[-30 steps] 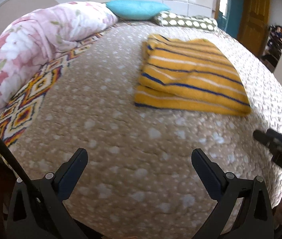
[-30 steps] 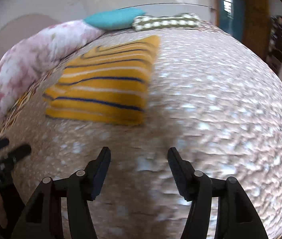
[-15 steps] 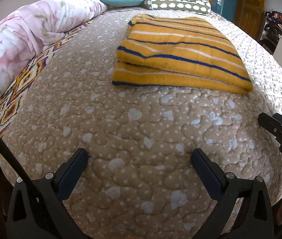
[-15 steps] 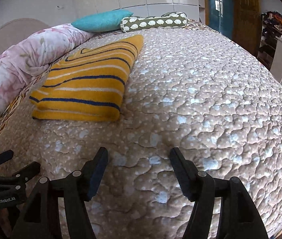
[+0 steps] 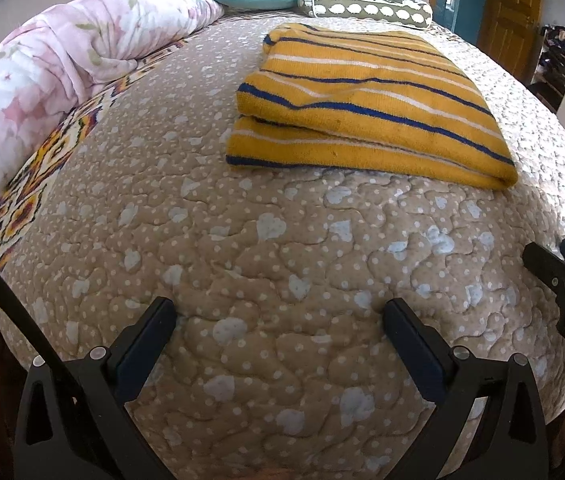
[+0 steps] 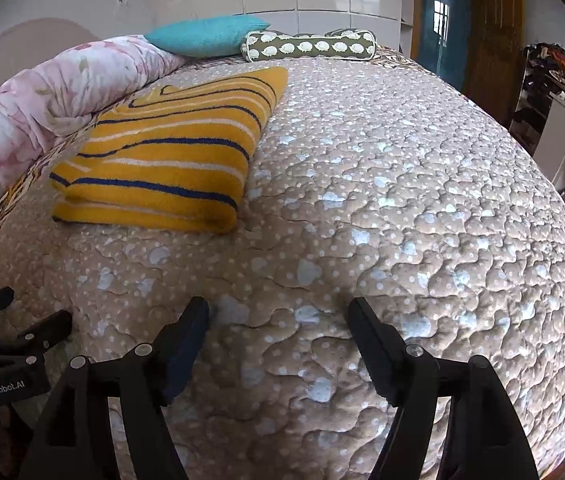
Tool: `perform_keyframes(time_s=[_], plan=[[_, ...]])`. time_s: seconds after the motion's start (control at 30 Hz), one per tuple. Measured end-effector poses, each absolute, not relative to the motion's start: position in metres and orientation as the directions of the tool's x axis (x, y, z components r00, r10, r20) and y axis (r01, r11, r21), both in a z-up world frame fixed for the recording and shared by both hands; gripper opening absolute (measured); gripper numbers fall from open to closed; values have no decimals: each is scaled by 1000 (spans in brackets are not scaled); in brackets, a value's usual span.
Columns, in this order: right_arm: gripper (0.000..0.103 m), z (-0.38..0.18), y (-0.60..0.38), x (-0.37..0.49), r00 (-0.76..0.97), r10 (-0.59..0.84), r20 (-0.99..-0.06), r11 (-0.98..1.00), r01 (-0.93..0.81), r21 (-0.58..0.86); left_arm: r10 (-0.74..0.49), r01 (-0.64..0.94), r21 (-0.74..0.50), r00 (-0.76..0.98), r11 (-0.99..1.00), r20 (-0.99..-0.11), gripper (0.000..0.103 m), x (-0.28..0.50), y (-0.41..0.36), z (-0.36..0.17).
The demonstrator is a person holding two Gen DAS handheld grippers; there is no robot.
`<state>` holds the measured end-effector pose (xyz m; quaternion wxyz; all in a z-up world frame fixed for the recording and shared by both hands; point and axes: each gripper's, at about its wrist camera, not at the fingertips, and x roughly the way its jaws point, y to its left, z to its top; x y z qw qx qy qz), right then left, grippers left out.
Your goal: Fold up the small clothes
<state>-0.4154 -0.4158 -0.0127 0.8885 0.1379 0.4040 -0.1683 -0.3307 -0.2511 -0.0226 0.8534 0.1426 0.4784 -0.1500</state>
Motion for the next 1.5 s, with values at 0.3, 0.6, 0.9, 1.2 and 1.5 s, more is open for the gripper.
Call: perform_keyframes(time_s=[0.3,0.6,0.9,1.2,1.5], plan=[[79,-4,-412,-431,587,-227,-777,881,464,94,-193,432,73,539,899,-820,103,-365,-252,10],[79,-2,-402,-482,536,-364,-762,798,601,41,-243,494,138,628,859,-739,103,-416,-265,50],[81,5,-393,-508,545,-421,-725,777,630,22,-301,531,95,609,842,-734,103,-428,-268,55],[82,-3,-387,-494,531,-397,-748,805,594,-6,-264,491,66,572,869,-777,103,-416,-259,42],[83,-7,-385,-490,521,-394,-757,810,585,-19,-254,491,69,558,868,-790,103,-414,-259,39]])
